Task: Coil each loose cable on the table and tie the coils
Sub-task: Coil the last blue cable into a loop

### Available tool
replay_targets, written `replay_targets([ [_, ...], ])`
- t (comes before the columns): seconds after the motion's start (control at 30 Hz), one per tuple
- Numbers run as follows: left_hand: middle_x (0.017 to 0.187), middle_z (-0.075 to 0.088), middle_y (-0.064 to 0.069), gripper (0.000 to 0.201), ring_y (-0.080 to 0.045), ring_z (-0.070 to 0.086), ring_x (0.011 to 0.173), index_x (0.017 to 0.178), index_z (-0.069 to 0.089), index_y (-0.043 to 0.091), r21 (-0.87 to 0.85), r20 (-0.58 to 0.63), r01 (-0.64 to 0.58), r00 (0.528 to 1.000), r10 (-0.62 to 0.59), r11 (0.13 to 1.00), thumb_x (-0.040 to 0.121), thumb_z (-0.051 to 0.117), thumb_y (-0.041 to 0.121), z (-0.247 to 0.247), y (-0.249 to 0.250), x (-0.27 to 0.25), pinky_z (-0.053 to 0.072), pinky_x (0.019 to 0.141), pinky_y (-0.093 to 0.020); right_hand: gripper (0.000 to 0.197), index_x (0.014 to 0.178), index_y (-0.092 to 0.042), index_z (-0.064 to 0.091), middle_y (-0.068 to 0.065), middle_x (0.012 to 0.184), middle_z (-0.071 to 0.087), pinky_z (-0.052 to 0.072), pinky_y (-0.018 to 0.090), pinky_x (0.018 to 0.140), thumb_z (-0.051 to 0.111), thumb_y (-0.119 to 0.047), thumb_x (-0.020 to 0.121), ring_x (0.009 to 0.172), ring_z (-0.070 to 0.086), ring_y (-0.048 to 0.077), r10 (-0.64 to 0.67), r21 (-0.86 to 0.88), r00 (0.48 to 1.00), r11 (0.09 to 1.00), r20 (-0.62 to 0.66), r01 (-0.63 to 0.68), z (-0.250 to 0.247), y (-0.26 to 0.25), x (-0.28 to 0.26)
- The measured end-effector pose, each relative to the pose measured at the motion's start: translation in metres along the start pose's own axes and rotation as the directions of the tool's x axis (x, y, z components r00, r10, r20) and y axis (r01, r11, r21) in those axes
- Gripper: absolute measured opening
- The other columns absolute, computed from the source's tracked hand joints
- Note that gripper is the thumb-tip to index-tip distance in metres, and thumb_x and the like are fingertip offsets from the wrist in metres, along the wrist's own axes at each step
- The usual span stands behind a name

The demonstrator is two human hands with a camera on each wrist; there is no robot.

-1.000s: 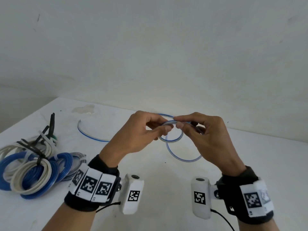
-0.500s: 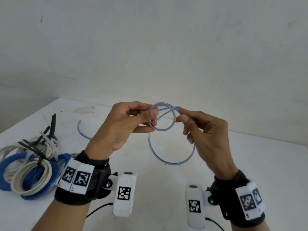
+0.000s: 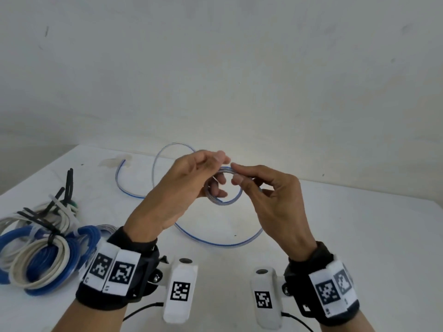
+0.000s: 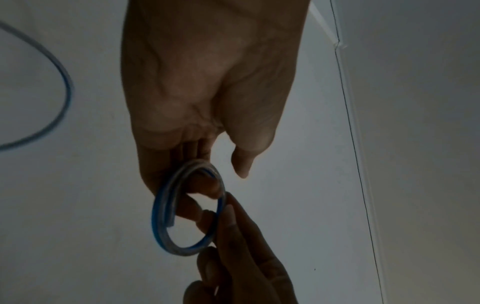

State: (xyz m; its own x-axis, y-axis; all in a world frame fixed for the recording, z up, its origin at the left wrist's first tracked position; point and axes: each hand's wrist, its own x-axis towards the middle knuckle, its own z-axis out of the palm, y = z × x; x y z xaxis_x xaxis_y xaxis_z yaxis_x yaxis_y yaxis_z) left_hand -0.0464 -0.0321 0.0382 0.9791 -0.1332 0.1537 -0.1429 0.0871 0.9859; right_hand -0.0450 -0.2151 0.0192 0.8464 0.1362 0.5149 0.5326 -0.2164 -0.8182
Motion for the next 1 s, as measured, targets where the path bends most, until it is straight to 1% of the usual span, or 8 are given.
replay_targets([
  [0.1, 0.06, 0.037, 0.001, 0.054, -0.012, 0.03, 0.051, 0.107, 0.064, -0.006, -0.067, 0.06, 0.134, 0.99, -0.13, 0.989, 0.098, 0.049, 0.045, 0.007, -0.002, -0.001, 0.049, 0.059, -0.025, 0.021, 0.108, -0.027, 0.079, -0.014, 0.085, 0.075, 0.035, 0.01, 0.058, 0.07, -0.012, 0.096, 0.069, 0.055, 0.007, -0.022, -0.01, 0.999, 1.0, 0.037, 0.022, 0.001, -0.002, 0.0],
  [0.27, 0.057, 0.029, 0.005, 0.053, -0.01, 0.026, 0.048, 0.064, 0.063, 0.015, -0.009, 0.088, 0.204, 0.975, -0.203, 0.979, 0.104, 0.044, 0.044, 0.014, 0.003, -0.003, 0.042, 0.057, -0.023, 0.019, 0.103, -0.025, 0.079, -0.019, 0.09, 0.076, 0.041, 0.011, 0.063, 0.07, -0.011, 0.095, 0.083, 0.068, 0.007, -0.068, -0.028, 0.997, 0.997, 0.041, 0.069, 0.002, -0.003, -0.001],
  [0.47, 0.057, 0.026, 0.007, 0.044, -0.009, 0.026, 0.046, 0.066, 0.041, 0.015, -0.235, -0.048, 0.107, 0.991, -0.122, 0.966, 0.106, 0.045, 0.035, 0.0, 0.008, 0.002, 0.033, 0.048, -0.02, 0.005, 0.091, -0.019, 0.073, 0.005, 0.083, 0.076, 0.046, 0.024, 0.05, 0.077, -0.016, 0.089, 0.057, 0.058, 0.016, 0.063, 0.2, 0.991, 0.979, -0.117, -0.039, 0.01, -0.007, -0.001],
  [0.63, 0.052, 0.027, 0.006, 0.043, -0.011, 0.025, 0.045, 0.067, 0.039, 0.016, -0.426, -0.113, 0.08, 0.984, -0.141, 0.901, 0.107, 0.042, 0.032, 0.005, 0.009, 0.004, 0.026, 0.06, -0.029, 0.015, 0.098, -0.007, 0.072, 0.013, 0.077, 0.075, 0.05, 0.026, 0.049, 0.078, -0.005, 0.084, 0.056, 0.065, 0.022, 0.17, 0.43, 0.983, 0.894, -0.074, -0.122, 0.036, -0.009, -0.012],
  [0.77, 0.052, 0.028, 0.002, 0.044, -0.013, 0.024, 0.047, 0.067, 0.049, 0.012, -0.418, -0.129, 0.066, 0.983, -0.131, 0.906, 0.108, 0.04, 0.026, 0.01, 0.01, 0.004, 0.042, 0.055, -0.025, 0.011, 0.097, -0.01, 0.076, 0.017, 0.078, 0.073, 0.047, 0.026, 0.048, 0.077, -0.006, 0.086, 0.054, 0.059, 0.019, 0.148, 0.405, 0.975, 0.912, -0.163, -0.071, 0.033, -0.007, -0.01],
  [0.83, 0.052, 0.038, -0.003, 0.041, -0.015, 0.03, 0.047, 0.07, 0.055, 0.007, -0.322, -0.121, 0.071, 0.986, -0.115, 0.944, 0.105, 0.037, 0.017, 0.011, 0.011, 0.004, 0.055, 0.063, -0.03, 0.01, 0.095, -0.013, 0.077, 0.016, 0.08, 0.073, 0.045, 0.025, 0.048, 0.076, -0.009, 0.087, 0.054, 0.056, 0.017, 0.116, 0.344, 0.981, 0.937, -0.157, -0.056, 0.021, -0.008, -0.005],
  [0.93, 0.053, 0.044, -0.009, 0.04, -0.017, 0.034, 0.046, 0.074, 0.059, 0.002, -0.193, -0.047, 0.146, 0.986, -0.157, 0.97, 0.103, 0.033, 0.013, 0.008, 0.013, 0.003, 0.06, 0.074, -0.037, 0.011, 0.093, -0.022, 0.079, 0.008, 0.079, 0.074, 0.043, 0.023, 0.05, 0.076, -0.014, 0.087, 0.055, 0.054, 0.015, 0.059, 0.197, 0.997, 0.979, -0.047, -0.049, 0.003, -0.011, 0.0],
  [1.0, 0.051, 0.043, -0.008, 0.047, -0.017, 0.032, 0.045, 0.071, 0.06, 0.005, -0.095, 0.041, 0.208, 0.978, -0.205, 0.974, 0.107, 0.037, 0.025, 0.005, 0.012, 0.0, 0.06, 0.075, -0.035, 0.014, 0.093, -0.025, 0.08, 0.002, 0.08, 0.075, 0.044, 0.019, 0.053, 0.075, -0.013, 0.088, 0.056, 0.055, 0.012, 0.029, 0.116, 0.997, 0.993, 0.066, -0.036, -0.005, -0.013, 0.001],
])
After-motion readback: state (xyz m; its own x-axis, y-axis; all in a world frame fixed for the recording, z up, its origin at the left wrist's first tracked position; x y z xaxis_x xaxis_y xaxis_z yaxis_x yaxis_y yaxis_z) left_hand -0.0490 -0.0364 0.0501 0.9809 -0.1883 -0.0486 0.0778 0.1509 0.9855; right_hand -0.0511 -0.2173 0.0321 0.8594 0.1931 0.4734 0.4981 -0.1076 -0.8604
